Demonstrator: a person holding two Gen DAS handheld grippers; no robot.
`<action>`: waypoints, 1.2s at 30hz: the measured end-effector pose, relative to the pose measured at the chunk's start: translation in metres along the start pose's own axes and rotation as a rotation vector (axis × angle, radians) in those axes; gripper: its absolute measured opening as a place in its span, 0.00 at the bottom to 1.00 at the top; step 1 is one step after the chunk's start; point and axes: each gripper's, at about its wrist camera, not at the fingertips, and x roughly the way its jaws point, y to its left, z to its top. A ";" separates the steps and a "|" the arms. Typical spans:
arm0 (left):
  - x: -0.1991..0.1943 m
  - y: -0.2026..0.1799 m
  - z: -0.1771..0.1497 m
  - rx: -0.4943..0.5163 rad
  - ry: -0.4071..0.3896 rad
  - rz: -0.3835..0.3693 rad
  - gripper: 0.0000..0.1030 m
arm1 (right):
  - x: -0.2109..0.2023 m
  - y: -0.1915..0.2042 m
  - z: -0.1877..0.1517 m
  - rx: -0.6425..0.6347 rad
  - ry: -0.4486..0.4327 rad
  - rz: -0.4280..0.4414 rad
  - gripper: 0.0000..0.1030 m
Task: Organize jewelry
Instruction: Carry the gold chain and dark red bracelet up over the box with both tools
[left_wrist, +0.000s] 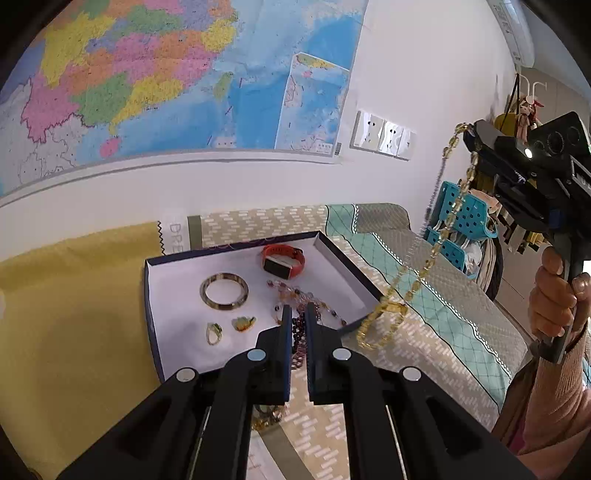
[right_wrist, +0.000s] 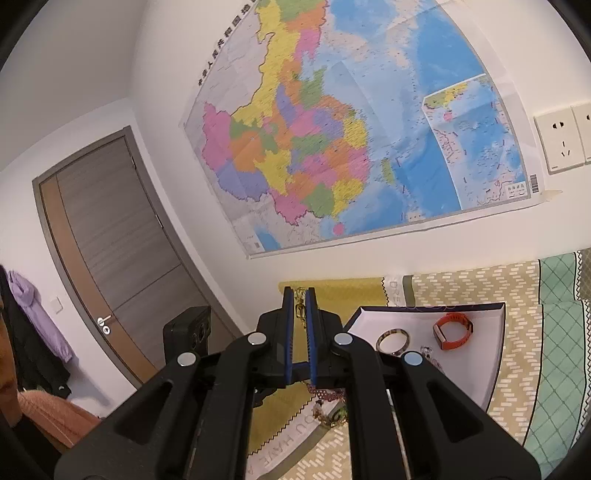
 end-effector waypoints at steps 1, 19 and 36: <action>0.001 0.000 0.002 0.001 0.000 0.002 0.05 | 0.001 -0.001 0.002 0.002 -0.001 -0.002 0.06; 0.020 0.015 0.021 -0.002 0.004 0.033 0.05 | 0.036 -0.041 0.020 0.073 0.009 -0.027 0.06; 0.065 0.034 0.033 -0.013 0.051 0.099 0.05 | 0.071 -0.085 0.018 0.133 0.061 -0.090 0.06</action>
